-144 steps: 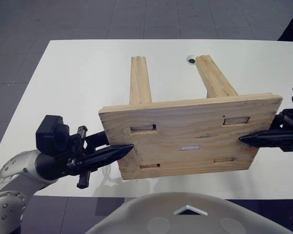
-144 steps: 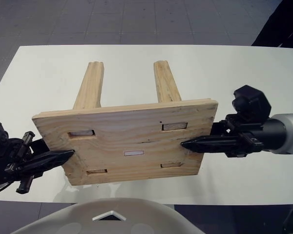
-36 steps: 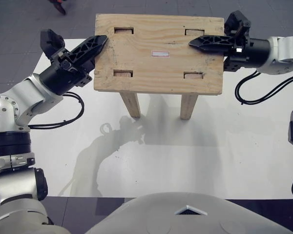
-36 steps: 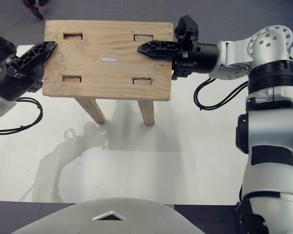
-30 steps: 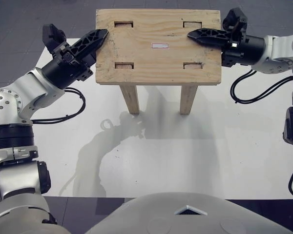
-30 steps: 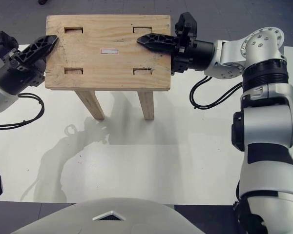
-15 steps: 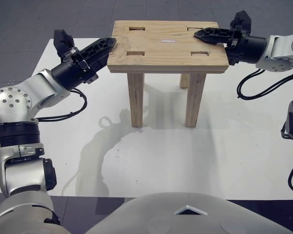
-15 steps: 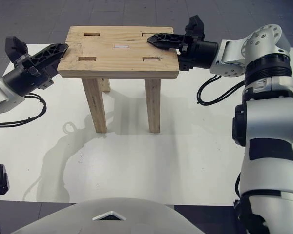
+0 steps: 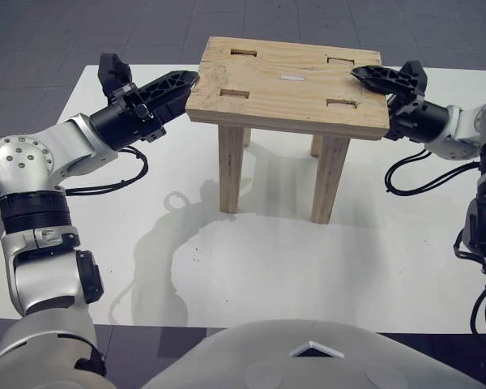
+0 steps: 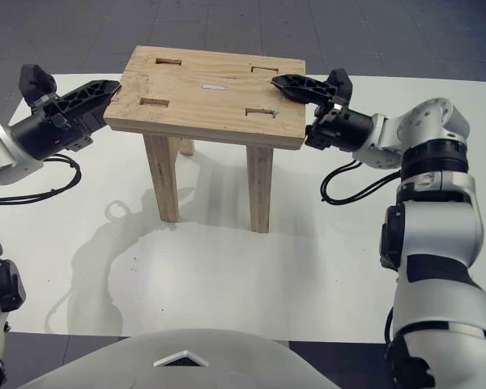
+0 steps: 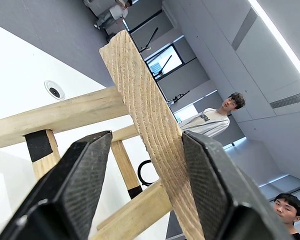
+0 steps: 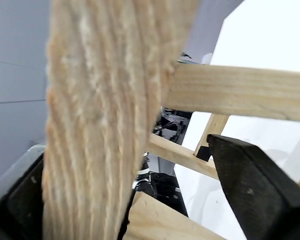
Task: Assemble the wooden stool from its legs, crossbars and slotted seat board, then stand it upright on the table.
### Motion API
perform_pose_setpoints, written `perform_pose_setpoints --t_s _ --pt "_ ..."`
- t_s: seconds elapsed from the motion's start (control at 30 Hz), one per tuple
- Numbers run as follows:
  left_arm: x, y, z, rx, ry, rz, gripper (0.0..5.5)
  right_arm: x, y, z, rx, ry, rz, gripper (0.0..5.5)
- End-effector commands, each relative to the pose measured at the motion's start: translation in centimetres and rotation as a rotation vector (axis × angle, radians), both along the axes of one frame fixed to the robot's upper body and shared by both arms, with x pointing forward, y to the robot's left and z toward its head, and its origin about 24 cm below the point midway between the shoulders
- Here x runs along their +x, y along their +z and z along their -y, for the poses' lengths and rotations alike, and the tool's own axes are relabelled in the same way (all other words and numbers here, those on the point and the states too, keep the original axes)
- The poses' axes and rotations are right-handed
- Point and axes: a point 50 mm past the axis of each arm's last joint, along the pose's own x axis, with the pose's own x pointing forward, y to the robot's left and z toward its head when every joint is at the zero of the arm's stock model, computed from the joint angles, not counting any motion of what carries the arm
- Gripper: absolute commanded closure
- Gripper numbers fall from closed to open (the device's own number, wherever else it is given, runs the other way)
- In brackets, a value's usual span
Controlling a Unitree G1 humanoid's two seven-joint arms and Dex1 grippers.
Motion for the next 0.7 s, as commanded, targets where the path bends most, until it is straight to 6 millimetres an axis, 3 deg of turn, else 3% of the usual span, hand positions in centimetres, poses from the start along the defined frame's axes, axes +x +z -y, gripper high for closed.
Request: perform_pose_setpoints --t_s 0.03,0.13,0.33,0.5,0.6,0.7 --pt "-0.5 -3.1 -0.7 0.141 0.006 -0.17 2.94 -0.4 -1.7 1.2 -0.053 -0.052 -0.036 0.25" --pt "-0.5 -3.1 -1.2 0.137 0.011 -0.169 2.94 -0.1 -0.6 1.7 -0.025 -0.059 0.001 0.02" --pt "-0.5 -2.3 -2.1 0.098 0.04 -0.13 2.94 0.2 3.8 2.1 0.117 -0.045 0.129 0.02" --pt "-0.3 -0.4 -3.6 0.052 0.1 -0.064 2.94 -0.7 3.5 4.3 0.034 -0.086 0.105 0.02" --pt "-0.8 -0.9 -3.7 0.086 0.09 -0.074 2.94 -1.0 3.2 5.0 -0.01 -0.102 0.096 0.02" --pt "-1.2 -1.6 -3.3 0.097 0.072 -0.093 2.53 -1.0 3.0 4.8 -0.02 -0.092 0.098 0.0"
